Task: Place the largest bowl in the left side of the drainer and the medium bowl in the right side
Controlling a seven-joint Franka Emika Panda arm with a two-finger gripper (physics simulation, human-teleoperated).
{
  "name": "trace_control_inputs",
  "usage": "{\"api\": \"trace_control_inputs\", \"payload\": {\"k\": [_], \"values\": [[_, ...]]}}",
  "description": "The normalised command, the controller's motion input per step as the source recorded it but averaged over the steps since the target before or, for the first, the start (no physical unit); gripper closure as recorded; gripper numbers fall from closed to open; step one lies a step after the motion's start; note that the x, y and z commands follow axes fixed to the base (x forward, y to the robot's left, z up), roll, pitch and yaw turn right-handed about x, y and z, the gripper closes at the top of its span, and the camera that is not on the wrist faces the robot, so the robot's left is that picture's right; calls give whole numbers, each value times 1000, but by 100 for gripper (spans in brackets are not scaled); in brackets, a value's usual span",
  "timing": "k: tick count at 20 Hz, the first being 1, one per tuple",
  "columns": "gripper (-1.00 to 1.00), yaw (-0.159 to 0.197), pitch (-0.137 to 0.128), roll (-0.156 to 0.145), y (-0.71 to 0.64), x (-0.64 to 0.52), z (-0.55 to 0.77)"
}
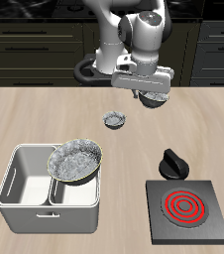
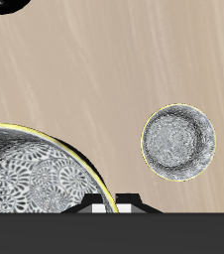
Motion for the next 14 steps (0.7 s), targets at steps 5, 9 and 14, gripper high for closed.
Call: {"api": "trace_control_inputs", "payload": {"k": [5, 9, 14], "values": [[100, 15, -73, -17, -230, -109, 509], [100, 29, -30, 1, -131, -85, 371], [100, 15, -79, -26, -245, -142, 501]]}}
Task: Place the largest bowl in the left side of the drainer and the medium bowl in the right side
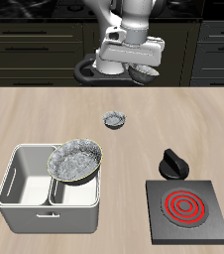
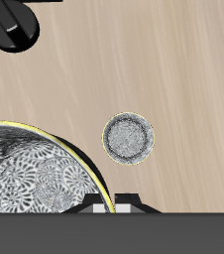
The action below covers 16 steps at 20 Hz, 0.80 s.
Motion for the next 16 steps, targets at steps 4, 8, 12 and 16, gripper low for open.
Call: {"api": "trace_control_inputs", "payload": {"k": [4, 8, 12, 16], "values": [[100, 34, 4, -1, -176, 30, 139], [100, 34, 25, 12, -266, 60, 123], [100, 72, -11, 23, -520, 82, 352], [100, 41, -2, -35, -580, 77, 264]]}}
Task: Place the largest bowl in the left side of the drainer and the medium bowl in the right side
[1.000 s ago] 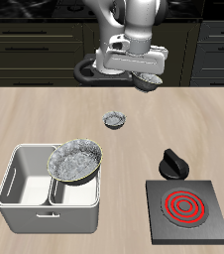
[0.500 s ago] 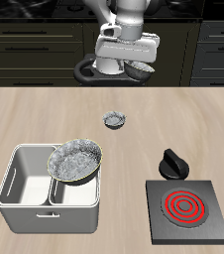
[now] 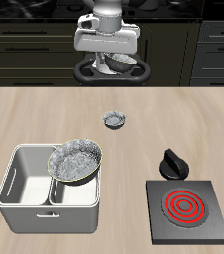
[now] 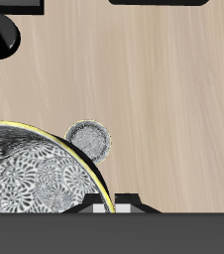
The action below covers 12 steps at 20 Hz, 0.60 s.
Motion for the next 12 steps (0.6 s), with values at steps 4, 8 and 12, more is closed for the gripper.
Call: {"api": "trace_control_inputs", "payload": {"k": [4, 8, 12], "values": [[100, -46, 39, -63, -850, 113, 286], [100, 16, -7, -60, -550, 112, 254], [100, 43, 13, -12, -430, 156, 247]]}}
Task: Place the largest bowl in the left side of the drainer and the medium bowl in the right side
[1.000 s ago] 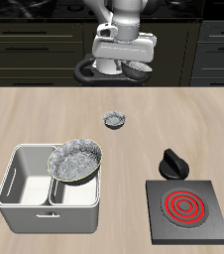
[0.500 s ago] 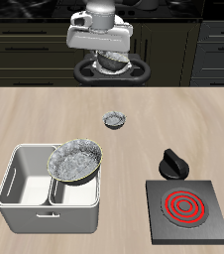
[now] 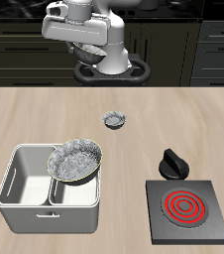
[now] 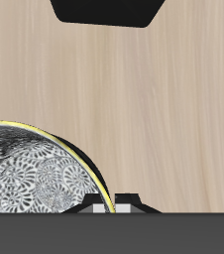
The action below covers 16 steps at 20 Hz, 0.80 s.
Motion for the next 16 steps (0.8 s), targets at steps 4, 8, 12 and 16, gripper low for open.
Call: {"api": "trace_control_inputs", "payload": {"k": [4, 8, 12, 16], "values": [[100, -17, 14, 11, -247, 194, 205], [100, -16, 24, 8, -336, 309, 228], [100, -29, 39, 51, -188, 370, 128], [100, -8, 20, 24, -116, 441, 104]]}}
